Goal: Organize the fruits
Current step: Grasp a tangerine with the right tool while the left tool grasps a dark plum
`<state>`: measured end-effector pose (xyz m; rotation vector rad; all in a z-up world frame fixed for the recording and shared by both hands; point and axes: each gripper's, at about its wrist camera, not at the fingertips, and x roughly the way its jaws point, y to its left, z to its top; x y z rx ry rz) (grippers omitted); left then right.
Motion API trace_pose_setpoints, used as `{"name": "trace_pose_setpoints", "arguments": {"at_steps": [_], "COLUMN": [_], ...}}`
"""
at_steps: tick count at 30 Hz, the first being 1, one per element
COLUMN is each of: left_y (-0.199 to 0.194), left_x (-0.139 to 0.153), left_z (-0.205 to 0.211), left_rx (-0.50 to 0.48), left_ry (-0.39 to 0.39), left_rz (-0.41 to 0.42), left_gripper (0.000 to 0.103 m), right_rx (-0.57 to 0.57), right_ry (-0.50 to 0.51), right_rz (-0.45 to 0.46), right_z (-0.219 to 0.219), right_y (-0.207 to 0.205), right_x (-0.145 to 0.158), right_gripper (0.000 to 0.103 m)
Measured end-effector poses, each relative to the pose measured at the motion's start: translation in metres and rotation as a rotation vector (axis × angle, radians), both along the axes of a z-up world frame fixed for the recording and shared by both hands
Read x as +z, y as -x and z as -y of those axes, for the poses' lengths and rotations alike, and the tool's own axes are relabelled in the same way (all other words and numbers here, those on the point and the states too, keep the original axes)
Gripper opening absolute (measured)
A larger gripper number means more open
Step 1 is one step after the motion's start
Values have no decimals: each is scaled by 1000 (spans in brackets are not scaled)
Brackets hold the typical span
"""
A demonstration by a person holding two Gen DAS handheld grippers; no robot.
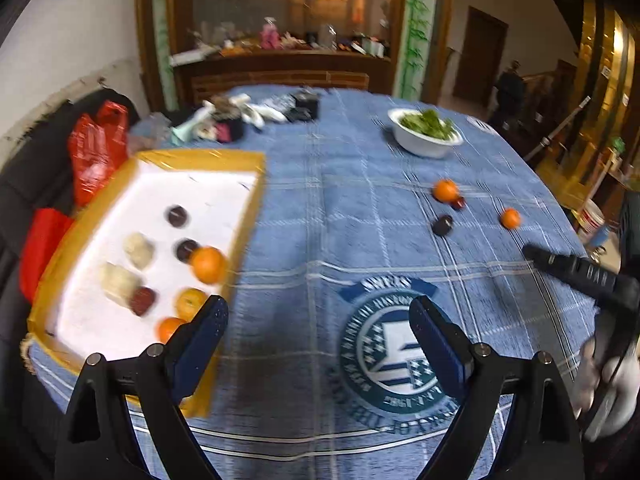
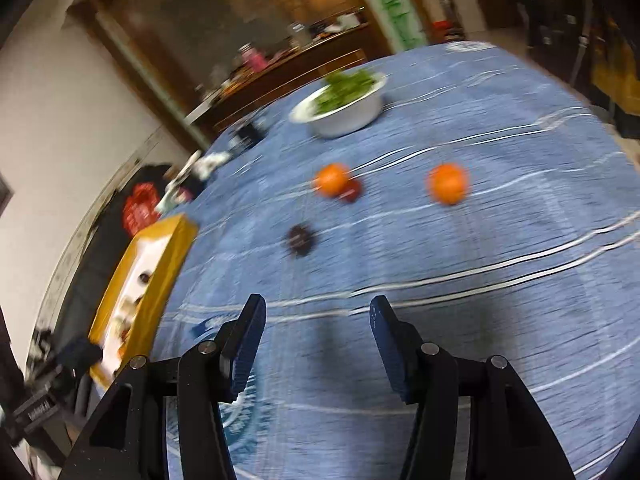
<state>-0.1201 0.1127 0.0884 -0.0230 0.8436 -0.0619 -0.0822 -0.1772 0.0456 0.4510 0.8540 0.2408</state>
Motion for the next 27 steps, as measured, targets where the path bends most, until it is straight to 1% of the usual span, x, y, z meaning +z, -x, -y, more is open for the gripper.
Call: {"name": "trace_pose_setpoints", "arguments": {"at_steps": [3,7,11,14,17,20,23,24,25,26,27], "left_y": [-5,-11,-18,-26,-34,-38,-40,-40,-40,-41,-41], "left_x": [-15,-37,-50,-59,-72,-82,-85,-86,-87,-88,-90], "left_z": [14,32,46,52,55,55,57,58,59,61,64], "left_rx": [-35,-85,-112,-110,-106,-102,-100,-101,-106,-114,-131], "left_ry": [6,20,28,9,5,9,-12,-16,-21,-28,-50], "left_rz": [-41,-97,-122,-139,-184,-220,-221,-222,-222,-224,-230], "left_gripper": [91,91,91,91,91,91,94,96,98,101,103], "right_rx": [-73,-129,-140,-152,-161,-159,-153,-154,-153,-156,-163], "right_ry": [18,47,73,114,161,164,164,173,189,206,224], "right_rz": [-15,-39,-42,-51,-67,-87,-96,-92,-86,-87,-84], "right_z": [32,56,58,54,51,48,45,44,42,41,42], "right_y": [-5,-19,-45,-70,-90,-101,-107,-107,-107,-107,-106], "right_x": [-3,-8,-9,-11,-17,-24,-30,-31,-31,-32,-32], "right_gripper": [59,59,58,58,58,58,58,55,46,42,35]}}
